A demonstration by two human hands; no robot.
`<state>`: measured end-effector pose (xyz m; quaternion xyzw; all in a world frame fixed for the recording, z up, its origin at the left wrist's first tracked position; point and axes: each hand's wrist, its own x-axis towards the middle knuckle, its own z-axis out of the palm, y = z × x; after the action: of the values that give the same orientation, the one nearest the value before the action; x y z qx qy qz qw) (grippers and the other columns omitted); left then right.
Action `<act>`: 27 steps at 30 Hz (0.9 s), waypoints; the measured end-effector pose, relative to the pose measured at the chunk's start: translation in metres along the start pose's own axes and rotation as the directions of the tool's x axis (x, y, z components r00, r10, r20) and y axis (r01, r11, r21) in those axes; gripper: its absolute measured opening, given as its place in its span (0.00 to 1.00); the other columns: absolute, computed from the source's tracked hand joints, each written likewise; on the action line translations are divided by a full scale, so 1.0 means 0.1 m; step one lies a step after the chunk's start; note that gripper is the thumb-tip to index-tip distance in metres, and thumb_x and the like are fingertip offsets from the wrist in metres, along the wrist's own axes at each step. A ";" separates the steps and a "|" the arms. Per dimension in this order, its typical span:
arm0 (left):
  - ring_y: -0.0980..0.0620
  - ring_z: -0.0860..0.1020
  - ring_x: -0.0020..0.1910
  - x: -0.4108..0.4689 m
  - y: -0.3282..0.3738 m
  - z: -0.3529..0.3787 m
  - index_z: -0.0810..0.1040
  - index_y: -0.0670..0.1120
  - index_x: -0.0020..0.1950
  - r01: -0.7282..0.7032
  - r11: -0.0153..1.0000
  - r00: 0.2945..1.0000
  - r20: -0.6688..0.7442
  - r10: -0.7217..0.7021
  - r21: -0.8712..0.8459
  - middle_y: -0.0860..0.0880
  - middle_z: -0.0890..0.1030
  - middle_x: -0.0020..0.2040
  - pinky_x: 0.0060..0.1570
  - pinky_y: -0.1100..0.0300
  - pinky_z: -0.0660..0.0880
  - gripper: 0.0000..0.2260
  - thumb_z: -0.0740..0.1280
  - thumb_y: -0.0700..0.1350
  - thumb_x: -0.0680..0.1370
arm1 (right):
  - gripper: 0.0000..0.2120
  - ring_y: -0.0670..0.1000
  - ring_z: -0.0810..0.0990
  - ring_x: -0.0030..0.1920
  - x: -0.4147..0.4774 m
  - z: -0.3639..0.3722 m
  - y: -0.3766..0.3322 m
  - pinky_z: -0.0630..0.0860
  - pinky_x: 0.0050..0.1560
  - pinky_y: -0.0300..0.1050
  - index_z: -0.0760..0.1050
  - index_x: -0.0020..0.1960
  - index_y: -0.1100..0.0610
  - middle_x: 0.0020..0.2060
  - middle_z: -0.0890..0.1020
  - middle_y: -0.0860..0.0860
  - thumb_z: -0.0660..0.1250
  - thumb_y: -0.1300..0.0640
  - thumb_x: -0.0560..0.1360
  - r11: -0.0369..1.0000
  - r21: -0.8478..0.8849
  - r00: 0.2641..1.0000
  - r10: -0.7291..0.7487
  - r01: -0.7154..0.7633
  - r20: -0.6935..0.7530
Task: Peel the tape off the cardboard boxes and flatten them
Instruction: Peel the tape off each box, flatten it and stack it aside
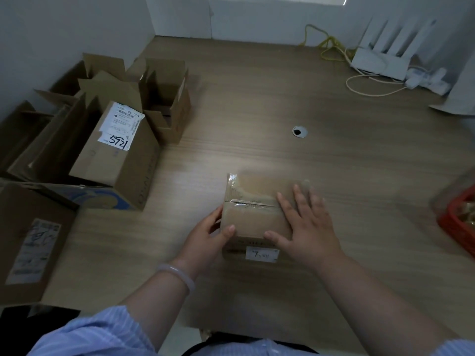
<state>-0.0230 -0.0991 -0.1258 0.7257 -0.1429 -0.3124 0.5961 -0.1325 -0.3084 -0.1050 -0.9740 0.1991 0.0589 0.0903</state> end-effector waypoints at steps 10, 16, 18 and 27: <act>0.54 0.77 0.59 0.07 -0.27 0.14 0.72 0.58 0.59 0.120 0.989 0.985 -0.138 -0.108 0.084 0.59 0.78 0.54 0.60 0.58 0.74 0.22 0.69 0.34 0.74 | 0.49 0.57 0.39 0.77 -0.09 0.33 0.07 0.52 0.75 0.54 0.46 0.78 0.46 0.77 0.43 0.55 0.52 0.24 0.64 0.997 -0.075 0.998 -0.033 0.029 -0.056; 0.55 0.77 0.58 0.08 -0.27 0.17 0.73 0.59 0.58 0.115 0.990 0.983 -0.152 -0.102 0.081 0.57 0.79 0.55 0.58 0.59 0.74 0.20 0.69 0.35 0.75 | 0.53 0.56 0.39 0.77 -0.05 0.31 0.12 0.56 0.74 0.55 0.43 0.77 0.44 0.77 0.41 0.53 0.63 0.28 0.61 0.995 -0.086 0.997 -0.058 0.055 -0.044; 0.54 0.78 0.56 0.13 -0.22 0.15 0.72 0.54 0.64 0.133 0.985 0.981 -0.153 -0.115 0.113 0.51 0.79 0.57 0.58 0.56 0.75 0.18 0.68 0.40 0.76 | 0.54 0.55 0.40 0.77 -0.03 0.27 0.13 0.58 0.73 0.54 0.45 0.77 0.43 0.78 0.43 0.52 0.68 0.31 0.60 0.997 -0.061 0.997 -0.059 0.056 -0.049; 0.58 0.77 0.47 -0.03 -0.37 0.06 0.74 0.60 0.62 0.188 0.903 0.976 0.029 -0.216 0.386 0.56 0.76 0.50 0.50 0.58 0.77 0.17 0.66 0.61 0.74 | 0.46 0.56 0.53 0.76 -0.61 0.56 0.14 0.64 0.69 0.56 0.57 0.75 0.43 0.76 0.58 0.51 0.58 0.25 0.61 0.994 -0.004 0.994 -0.105 0.105 0.023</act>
<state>-0.0347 -0.0927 -0.1611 0.8268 -0.1460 -0.3643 0.4028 -0.1987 -0.2868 -0.1522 -0.9826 0.1466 0.0658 0.0930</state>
